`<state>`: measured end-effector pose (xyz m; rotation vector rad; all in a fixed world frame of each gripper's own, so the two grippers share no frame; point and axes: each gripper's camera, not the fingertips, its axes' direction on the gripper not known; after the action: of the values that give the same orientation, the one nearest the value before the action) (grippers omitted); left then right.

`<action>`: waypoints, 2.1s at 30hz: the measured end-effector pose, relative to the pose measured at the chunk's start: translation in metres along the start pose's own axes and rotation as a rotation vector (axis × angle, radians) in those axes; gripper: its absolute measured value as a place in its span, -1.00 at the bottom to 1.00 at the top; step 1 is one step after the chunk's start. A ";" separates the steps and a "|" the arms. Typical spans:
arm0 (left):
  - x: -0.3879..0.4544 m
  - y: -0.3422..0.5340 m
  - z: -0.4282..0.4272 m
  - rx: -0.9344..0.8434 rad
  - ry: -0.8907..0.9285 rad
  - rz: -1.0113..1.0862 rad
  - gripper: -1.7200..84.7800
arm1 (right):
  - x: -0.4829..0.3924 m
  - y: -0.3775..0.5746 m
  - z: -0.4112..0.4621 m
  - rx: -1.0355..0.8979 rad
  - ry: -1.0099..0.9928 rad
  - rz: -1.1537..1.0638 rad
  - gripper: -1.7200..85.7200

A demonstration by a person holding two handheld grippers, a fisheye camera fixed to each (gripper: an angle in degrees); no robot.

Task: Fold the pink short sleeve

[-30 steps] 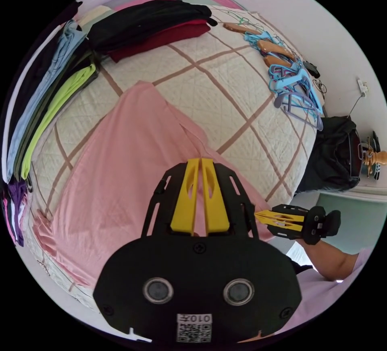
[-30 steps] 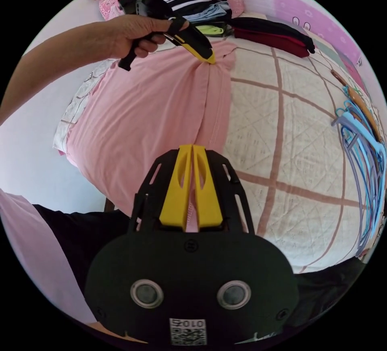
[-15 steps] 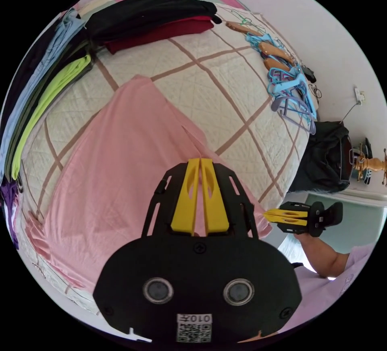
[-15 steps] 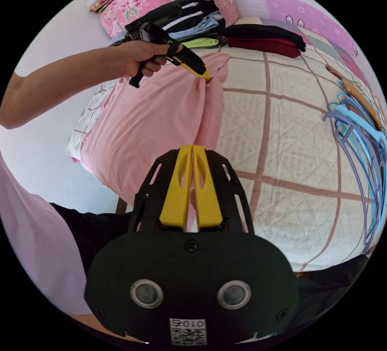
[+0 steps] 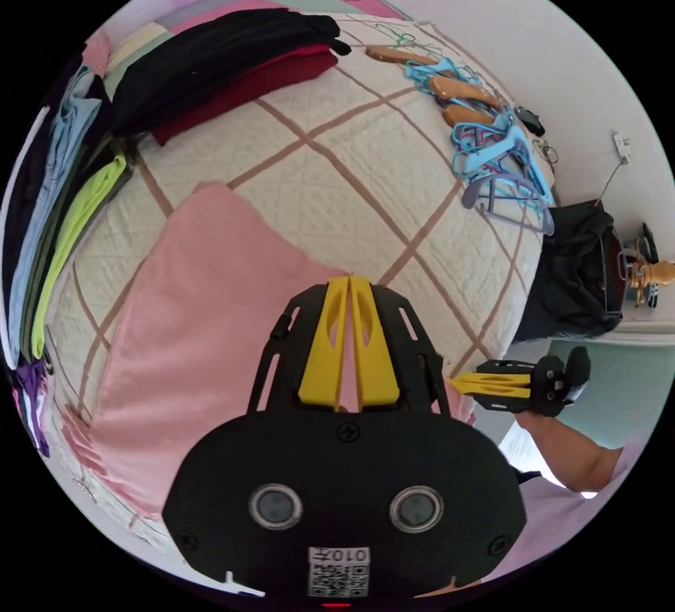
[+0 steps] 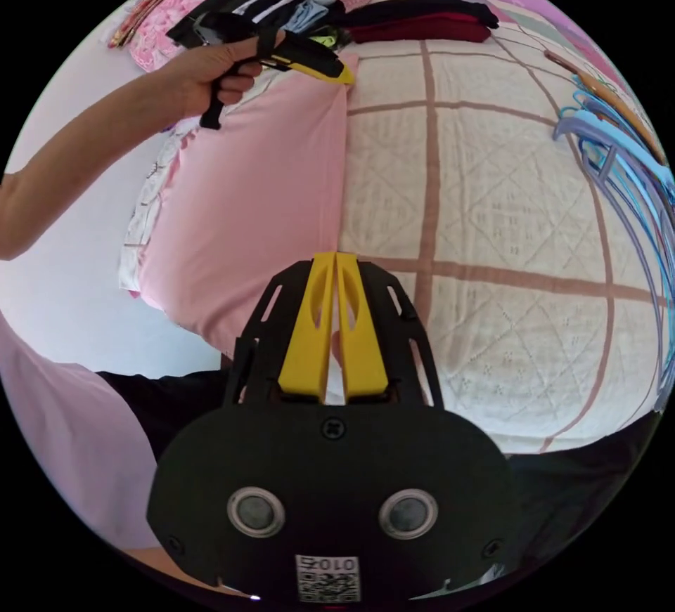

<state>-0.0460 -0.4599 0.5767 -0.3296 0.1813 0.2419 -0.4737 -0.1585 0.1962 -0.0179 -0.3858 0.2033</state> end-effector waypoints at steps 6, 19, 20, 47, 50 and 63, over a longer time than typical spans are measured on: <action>-0.024 0.018 0.021 -0.016 0.032 -0.016 -0.94 | 0.000 -0.007 0.001 0.025 -0.046 -0.007 -0.87; -0.006 0.194 -0.017 0.087 0.140 0.191 -0.94 | -0.042 0.079 -0.010 -0.088 -0.111 -0.059 -0.82; -0.009 0.221 -0.008 0.043 0.146 0.163 -0.95 | -0.047 0.079 -0.006 -0.097 -0.117 -0.064 -0.81; -0.083 0.556 0.050 -0.243 0.089 -0.013 -0.96 | -0.108 0.048 -0.045 -0.292 -0.039 -0.218 -0.92; -0.095 0.587 0.062 -0.252 0.114 -0.067 -0.96 | -0.123 0.035 -0.033 -0.365 0.047 -0.241 -0.93; -0.135 0.744 0.016 0.089 -0.110 -0.295 -0.96 | -0.192 0.018 -0.124 -0.170 0.193 -0.140 -0.90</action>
<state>-0.3689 0.2004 0.3997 -0.2505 0.0328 -0.0401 -0.6045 -0.1765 0.0092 -0.1758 -0.2097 0.0292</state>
